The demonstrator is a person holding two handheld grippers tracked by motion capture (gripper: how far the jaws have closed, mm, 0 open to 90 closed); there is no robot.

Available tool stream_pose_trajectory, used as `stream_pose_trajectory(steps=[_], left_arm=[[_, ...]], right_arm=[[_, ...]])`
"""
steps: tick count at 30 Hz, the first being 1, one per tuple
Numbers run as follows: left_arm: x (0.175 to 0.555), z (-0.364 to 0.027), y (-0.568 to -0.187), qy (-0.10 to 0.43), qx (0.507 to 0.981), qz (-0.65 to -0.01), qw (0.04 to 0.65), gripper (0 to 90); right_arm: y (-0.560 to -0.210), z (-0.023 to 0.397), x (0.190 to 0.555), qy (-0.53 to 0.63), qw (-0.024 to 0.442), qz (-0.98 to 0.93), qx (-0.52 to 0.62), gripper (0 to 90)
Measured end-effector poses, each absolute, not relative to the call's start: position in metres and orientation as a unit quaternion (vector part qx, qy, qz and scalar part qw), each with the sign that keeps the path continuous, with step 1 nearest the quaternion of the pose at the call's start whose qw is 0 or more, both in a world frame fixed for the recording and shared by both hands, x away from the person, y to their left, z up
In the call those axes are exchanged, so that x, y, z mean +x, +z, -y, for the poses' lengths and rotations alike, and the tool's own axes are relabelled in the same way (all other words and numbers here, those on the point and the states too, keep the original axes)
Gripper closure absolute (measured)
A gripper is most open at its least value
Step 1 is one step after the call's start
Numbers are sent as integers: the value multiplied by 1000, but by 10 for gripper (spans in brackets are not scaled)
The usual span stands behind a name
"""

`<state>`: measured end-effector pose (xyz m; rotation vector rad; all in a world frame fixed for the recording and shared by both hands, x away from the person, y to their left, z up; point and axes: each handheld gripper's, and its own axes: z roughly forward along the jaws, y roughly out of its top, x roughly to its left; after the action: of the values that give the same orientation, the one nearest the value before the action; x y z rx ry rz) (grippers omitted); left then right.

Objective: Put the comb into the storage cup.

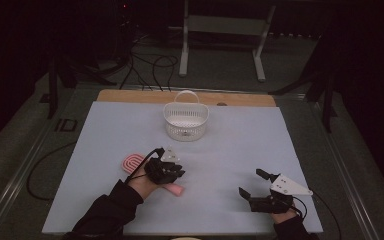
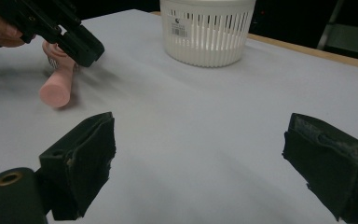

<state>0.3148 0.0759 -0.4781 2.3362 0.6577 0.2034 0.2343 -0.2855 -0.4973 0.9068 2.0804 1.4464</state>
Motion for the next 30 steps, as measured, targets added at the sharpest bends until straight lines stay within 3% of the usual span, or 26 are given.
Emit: stream_pose_trajectory(steps=[6, 30], left_arm=[[316, -75, -483, 67, 909, -256, 323, 895], [307, -71, -490, 18, 922, -271, 278, 900]], right_arm=[[-498, 284, 234, 523, 221, -756, 327, 89], [-498, 283, 235, 523, 219, -757, 325, 89]])
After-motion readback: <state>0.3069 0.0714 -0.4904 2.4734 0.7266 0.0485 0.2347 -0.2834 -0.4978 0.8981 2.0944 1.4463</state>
